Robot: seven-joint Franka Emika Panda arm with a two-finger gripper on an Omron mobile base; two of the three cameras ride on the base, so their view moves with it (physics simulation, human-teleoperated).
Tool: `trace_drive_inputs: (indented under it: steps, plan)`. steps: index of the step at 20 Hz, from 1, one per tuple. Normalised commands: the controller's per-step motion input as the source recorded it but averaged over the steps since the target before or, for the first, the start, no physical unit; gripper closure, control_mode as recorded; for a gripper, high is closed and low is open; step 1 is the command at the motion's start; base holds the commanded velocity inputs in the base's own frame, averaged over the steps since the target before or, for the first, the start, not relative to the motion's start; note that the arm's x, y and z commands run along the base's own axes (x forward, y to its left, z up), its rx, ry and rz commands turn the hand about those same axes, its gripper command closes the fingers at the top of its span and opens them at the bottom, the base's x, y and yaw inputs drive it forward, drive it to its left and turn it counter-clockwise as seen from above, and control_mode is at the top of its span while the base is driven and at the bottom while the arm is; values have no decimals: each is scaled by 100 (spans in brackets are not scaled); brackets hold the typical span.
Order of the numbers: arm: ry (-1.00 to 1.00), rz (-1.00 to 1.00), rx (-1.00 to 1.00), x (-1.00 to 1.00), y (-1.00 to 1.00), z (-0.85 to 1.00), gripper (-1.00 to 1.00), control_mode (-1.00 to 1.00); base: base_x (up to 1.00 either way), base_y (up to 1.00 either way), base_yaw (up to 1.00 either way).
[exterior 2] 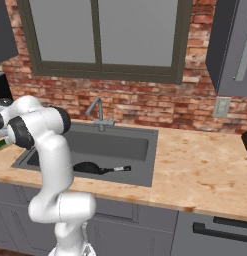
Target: Pick the pan and sponge and place them into the sink. Then turn on the water.
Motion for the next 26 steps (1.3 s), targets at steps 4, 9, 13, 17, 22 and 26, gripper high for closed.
trace_drive_inputs:
  steps: [4, 9, 13, 17, 22, 26]
  plan:
    - [1, 0, -1, 0, 4, -5, -100, -100, 0, 0, 0]
    - [2, 0, 0, 0, 14, -3, -100, -100, 0, 0, 0]
    - [4, 0, -1, 0, 3, -28, -100, -100, 0, 0, 0]
    - [5, 0, -5, 0, 0, -40, -100, -100, 0, 0, 0]
    - [2, 0, -1, 0, 0, -15, -100, -100, 0, 0, 0]
    - [3, 0, 0, 0, 0, -11, -100, -100, 0, 0, 0]
